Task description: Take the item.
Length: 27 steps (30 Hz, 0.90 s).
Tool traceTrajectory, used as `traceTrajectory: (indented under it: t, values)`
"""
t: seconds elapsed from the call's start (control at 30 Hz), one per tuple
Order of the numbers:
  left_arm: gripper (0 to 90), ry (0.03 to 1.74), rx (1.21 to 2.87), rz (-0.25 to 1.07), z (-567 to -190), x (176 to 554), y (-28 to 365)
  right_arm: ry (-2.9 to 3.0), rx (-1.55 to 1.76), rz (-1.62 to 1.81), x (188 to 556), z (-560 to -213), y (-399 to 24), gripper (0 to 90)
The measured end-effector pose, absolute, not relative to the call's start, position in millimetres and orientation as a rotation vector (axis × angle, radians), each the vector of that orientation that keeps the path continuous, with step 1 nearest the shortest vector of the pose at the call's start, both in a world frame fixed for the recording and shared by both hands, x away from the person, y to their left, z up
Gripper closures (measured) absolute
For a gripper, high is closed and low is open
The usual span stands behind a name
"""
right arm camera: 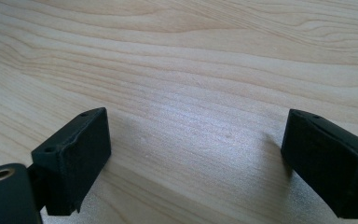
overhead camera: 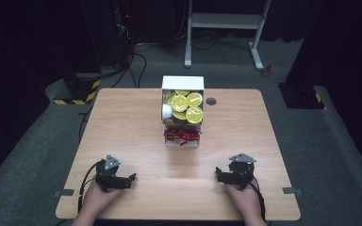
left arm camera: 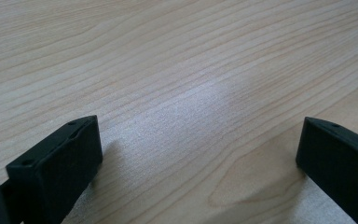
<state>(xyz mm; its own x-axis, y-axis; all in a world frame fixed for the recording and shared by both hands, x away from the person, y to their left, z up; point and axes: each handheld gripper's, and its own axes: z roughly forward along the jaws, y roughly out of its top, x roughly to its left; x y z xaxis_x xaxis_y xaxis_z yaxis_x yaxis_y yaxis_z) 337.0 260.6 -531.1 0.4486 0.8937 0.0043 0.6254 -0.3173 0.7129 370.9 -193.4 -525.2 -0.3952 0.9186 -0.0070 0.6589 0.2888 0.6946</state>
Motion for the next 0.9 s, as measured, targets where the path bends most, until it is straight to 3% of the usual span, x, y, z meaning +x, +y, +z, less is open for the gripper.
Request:
traceTrajectory:
  t: [0.9]
  values:
    - [0.3,1.267,2.065,0.533,-530.8,337.7,260.7,2.14,1.38,0.897,367.1,-519.2,-196.4,12.7]
